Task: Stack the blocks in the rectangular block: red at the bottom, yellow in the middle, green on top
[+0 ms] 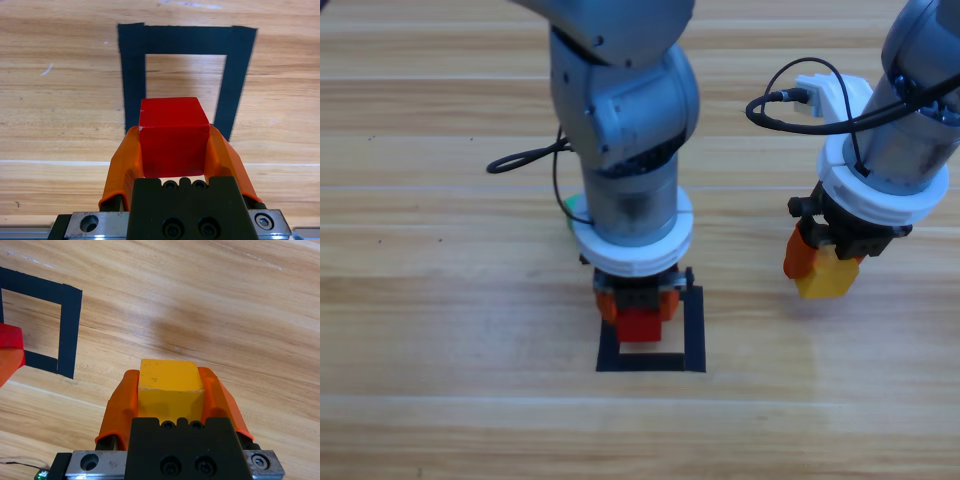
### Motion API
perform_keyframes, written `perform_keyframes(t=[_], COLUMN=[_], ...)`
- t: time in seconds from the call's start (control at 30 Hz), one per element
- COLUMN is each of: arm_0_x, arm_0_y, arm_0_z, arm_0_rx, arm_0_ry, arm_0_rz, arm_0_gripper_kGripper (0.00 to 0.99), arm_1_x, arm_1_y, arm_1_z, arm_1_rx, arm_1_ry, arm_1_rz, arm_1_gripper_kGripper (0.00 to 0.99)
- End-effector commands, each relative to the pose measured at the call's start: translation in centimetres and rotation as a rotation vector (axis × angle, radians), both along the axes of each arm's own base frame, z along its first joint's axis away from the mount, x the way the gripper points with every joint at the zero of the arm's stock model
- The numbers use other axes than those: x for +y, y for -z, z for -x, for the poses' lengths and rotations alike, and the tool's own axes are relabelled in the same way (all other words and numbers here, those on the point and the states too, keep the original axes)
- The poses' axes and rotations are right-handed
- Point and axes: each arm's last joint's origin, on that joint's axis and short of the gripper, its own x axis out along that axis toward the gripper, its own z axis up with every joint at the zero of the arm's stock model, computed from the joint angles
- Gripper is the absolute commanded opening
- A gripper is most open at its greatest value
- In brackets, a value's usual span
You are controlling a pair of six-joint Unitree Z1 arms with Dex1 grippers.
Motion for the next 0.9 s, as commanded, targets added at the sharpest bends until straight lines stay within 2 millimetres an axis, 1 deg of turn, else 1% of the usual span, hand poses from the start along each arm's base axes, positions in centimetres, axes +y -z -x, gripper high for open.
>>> perform_keyframes(t=[0.03, 0.33, 0.9], arm_0_x=[-1.9, -2.4, -1.7], arm_0_y=[2.4, 2.8, 3.8], arm_0_z=[-0.2, -0.5, -1.3], arm_0_rx=[0.058, 0.086, 0.093], arm_0_ry=[0.043, 0.071, 0.042], arm_0_rz=[-0.027, -0.004, -0.038], arm_0_gripper_kGripper=[0.0, 0.0, 0.0], arm_1_x=[-0.3, -0.3, -0.3], arm_1_y=[0.1, 0.2, 0.2], arm_1_z=[0.2, 0.2, 0.2], arm_1_rx=[0.007, 0.011, 0.013], arm_1_ry=[0.006, 0.007, 0.005], arm_1_rz=[0.018, 0.019, 0.019], arm_1_gripper_kGripper=[0.0, 0.0, 0.0])
